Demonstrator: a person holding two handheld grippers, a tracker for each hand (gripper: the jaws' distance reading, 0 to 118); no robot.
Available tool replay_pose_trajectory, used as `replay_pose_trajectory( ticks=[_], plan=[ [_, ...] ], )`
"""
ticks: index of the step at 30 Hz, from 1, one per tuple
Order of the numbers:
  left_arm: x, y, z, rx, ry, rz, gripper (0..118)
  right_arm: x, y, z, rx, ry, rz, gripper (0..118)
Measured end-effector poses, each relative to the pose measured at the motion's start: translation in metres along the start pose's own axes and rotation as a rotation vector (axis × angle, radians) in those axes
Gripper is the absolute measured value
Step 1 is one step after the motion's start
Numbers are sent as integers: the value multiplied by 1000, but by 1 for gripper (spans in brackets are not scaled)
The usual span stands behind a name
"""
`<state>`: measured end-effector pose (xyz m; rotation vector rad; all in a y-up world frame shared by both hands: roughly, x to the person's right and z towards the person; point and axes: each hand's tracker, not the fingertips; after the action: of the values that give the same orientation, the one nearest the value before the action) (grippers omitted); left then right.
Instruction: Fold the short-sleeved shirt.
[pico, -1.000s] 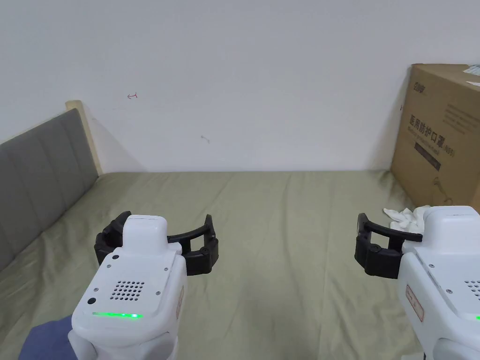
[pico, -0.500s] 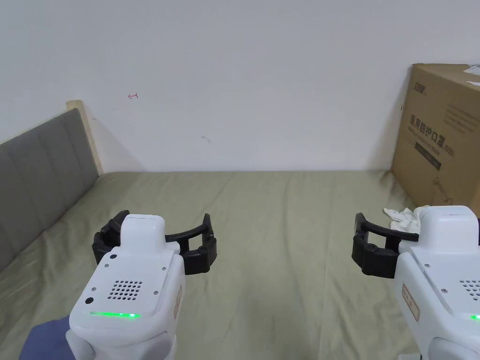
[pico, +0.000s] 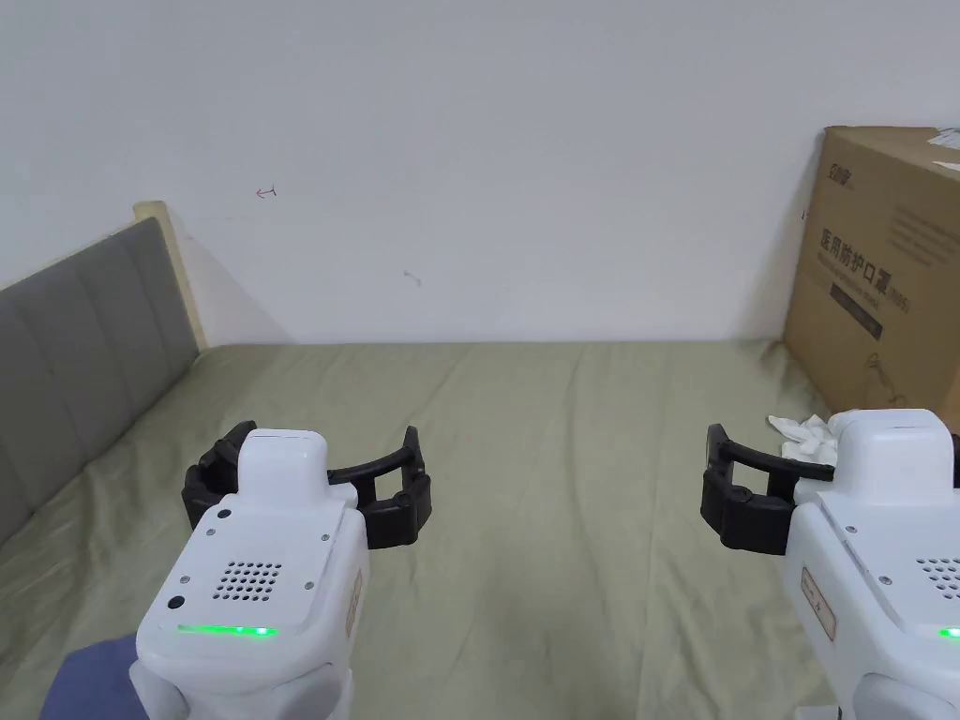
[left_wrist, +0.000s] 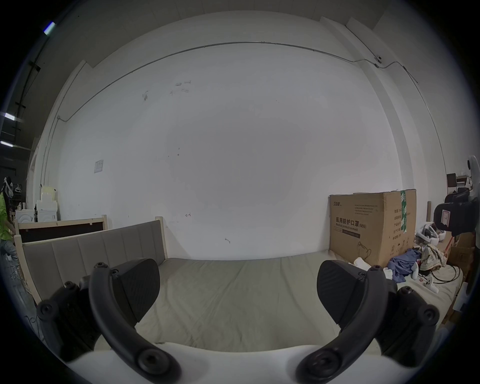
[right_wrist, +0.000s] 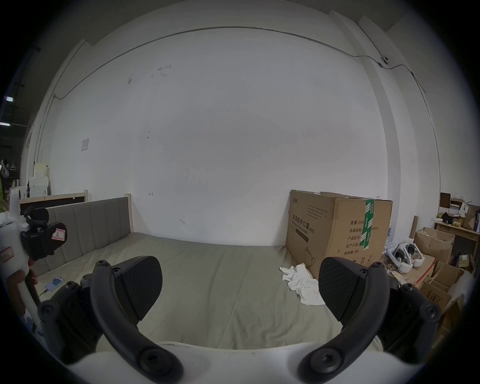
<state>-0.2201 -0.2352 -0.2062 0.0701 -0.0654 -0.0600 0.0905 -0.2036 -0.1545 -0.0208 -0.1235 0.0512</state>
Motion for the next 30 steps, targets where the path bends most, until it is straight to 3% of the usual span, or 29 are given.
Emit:
replay_pose_trajectory(
  ticks=[21, 26, 30],
  plan=[
    [1, -3, 3, -12, -4, -3, 118, -6, -2, -2, -36, -8, 0, 118],
    [0, -2, 4, -11, -7, 6, 118, -13, 0, -11, -134, -204, -79, 118],
    [-2, 0, 5, -8, -13, 15, 118, -6, 10, -21, -367, -137, -228, 118]
  ],
)
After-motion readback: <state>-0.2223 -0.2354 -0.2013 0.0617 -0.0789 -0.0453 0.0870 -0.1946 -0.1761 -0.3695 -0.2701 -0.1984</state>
